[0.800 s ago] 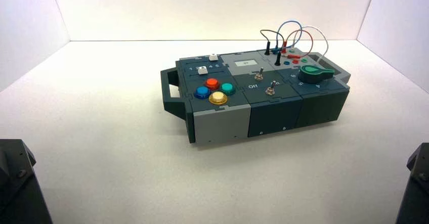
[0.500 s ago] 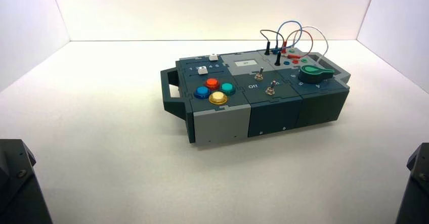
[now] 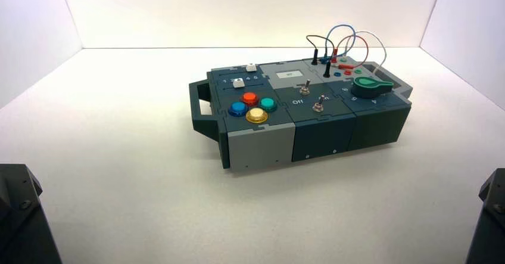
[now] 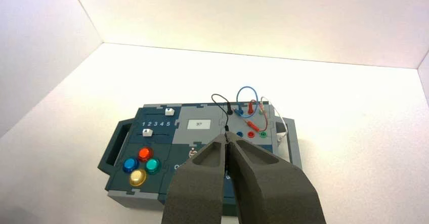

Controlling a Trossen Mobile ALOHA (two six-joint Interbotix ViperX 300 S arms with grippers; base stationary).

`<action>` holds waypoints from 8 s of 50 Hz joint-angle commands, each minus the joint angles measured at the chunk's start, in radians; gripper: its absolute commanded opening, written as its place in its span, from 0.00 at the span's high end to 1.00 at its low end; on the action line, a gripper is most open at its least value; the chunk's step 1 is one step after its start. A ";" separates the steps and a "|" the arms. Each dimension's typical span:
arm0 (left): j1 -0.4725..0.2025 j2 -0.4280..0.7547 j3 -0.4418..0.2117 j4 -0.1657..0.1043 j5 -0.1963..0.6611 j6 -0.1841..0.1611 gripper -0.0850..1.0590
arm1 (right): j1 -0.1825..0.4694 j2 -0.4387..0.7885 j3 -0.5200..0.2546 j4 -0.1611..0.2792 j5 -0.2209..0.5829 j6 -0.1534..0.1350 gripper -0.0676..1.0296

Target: Move the bottom slider to position 1.

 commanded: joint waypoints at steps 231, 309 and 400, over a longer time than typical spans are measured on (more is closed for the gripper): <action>-0.492 1.355 -0.546 0.055 -0.012 0.153 0.95 | -0.005 0.015 -0.023 -0.006 -0.012 0.006 0.96; -0.492 1.313 -0.465 0.055 -0.005 0.153 0.95 | -0.005 0.014 -0.025 -0.006 -0.012 0.006 0.96; -0.509 1.442 -0.747 0.049 -0.031 0.204 0.95 | -0.005 0.006 -0.026 0.005 0.002 0.015 0.96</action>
